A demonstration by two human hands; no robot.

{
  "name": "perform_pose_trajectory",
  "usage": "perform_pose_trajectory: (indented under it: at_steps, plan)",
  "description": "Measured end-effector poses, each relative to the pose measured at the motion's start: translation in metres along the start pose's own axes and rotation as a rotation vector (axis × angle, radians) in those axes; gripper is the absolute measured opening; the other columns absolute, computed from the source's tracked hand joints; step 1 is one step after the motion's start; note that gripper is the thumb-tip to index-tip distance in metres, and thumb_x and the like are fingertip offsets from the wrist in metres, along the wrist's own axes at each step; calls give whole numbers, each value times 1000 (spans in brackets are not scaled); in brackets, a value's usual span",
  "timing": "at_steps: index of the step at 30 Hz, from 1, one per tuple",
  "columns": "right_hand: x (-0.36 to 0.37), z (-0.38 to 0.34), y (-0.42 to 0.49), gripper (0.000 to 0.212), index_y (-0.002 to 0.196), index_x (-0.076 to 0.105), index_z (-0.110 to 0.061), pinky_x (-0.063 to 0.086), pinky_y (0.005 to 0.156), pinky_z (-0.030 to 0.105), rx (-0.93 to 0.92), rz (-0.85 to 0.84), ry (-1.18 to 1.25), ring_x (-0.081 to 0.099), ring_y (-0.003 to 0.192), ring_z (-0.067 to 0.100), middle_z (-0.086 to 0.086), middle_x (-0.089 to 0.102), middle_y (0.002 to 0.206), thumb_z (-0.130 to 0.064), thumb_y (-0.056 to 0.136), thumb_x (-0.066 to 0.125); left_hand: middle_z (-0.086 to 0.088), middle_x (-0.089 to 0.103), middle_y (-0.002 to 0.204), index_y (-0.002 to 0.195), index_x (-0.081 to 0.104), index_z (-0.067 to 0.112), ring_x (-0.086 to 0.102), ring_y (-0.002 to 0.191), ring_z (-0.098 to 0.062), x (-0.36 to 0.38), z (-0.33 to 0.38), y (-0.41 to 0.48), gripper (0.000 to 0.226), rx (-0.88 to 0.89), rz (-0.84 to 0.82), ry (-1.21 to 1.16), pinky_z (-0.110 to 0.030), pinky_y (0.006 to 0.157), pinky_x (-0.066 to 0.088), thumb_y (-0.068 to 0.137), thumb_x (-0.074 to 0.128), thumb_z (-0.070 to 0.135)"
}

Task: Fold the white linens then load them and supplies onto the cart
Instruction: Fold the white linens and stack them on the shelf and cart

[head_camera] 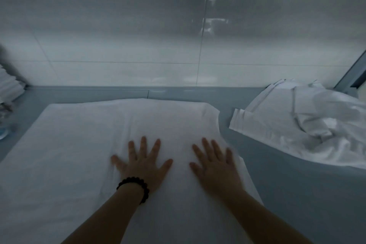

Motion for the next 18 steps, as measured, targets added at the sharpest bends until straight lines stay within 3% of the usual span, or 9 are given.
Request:
perform_pose_trajectory:
  at_steps: [2, 4, 6, 9, 10, 13, 18]
  plan:
    - [-8, 25, 14, 60, 149, -5, -45, -14, 111, 56, 193, -54, -62, -9, 148, 19, -7, -7, 161, -65, 93, 8, 8, -29, 155, 138, -29, 50, -20, 145, -30, 0, 1, 0, 77, 14, 1, 6, -73, 102, -6, 74, -2, 84]
    - [-20, 38, 23, 62, 151, 1, -39, -17, 107, 63, 319, -106, -73, -12, 148, 22, -3, -5, 162, -62, 95, 8, 7, -29, 155, 137, -30, 50, -21, 145, -30, 1, 0, 1, 76, 21, 10, -4, -73, 102, -6, 75, -2, 84]
    - [-27, 32, 26, 59, 153, 11, -32, -17, 106, 66, 256, 15, -164, -11, 148, 27, 4, 2, 162, -55, 98, 13, 6, -30, 155, 134, -35, 49, -22, 144, -29, 1, -1, 2, 74, 38, 7, -8, -72, 102, -7, 77, 0, 82]
    - [-28, -15, 18, 54, 145, 39, -29, 5, 109, 69, -54, 241, -107, 18, 146, 31, 4, 32, 154, -46, 95, 27, 4, -31, 155, 126, -42, 46, -27, 143, -27, 2, -1, -4, 70, 72, -14, -26, -71, 105, -10, 81, 2, 79]
    - [-22, -32, 16, 55, 144, 40, -32, 6, 110, 68, -156, 222, -55, 19, 146, 29, 1, 33, 154, -48, 93, 24, 4, -31, 155, 128, -41, 46, -28, 142, -27, 3, -2, -8, 71, 66, -22, -29, -70, 105, -11, 81, 2, 79]
    - [-1, -57, 12, 59, 151, 8, -41, -17, 111, 58, -223, -27, 2, -14, 146, 17, -7, 1, 162, -58, 94, 9, 8, -33, 154, 135, -34, 49, -28, 142, -26, 10, -22, -26, 78, 6, -68, -34, -71, 104, -9, 77, 4, 84]
    - [4, -51, 7, 58, 150, -1, -44, -14, 114, 54, -182, -45, -41, -12, 148, 16, -11, -5, 161, -60, 95, 7, 19, -43, 141, 122, -41, 54, -29, 142, -23, 6, -87, -60, 83, -64, -138, -75, -73, 103, -2, 69, 10, 92]
Point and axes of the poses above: each hand's wrist, its own y-axis towards the middle knuckle, its own x-axis out of the palm, z = x × y, the point moved 1 cm from there along y, towards the middle knuckle
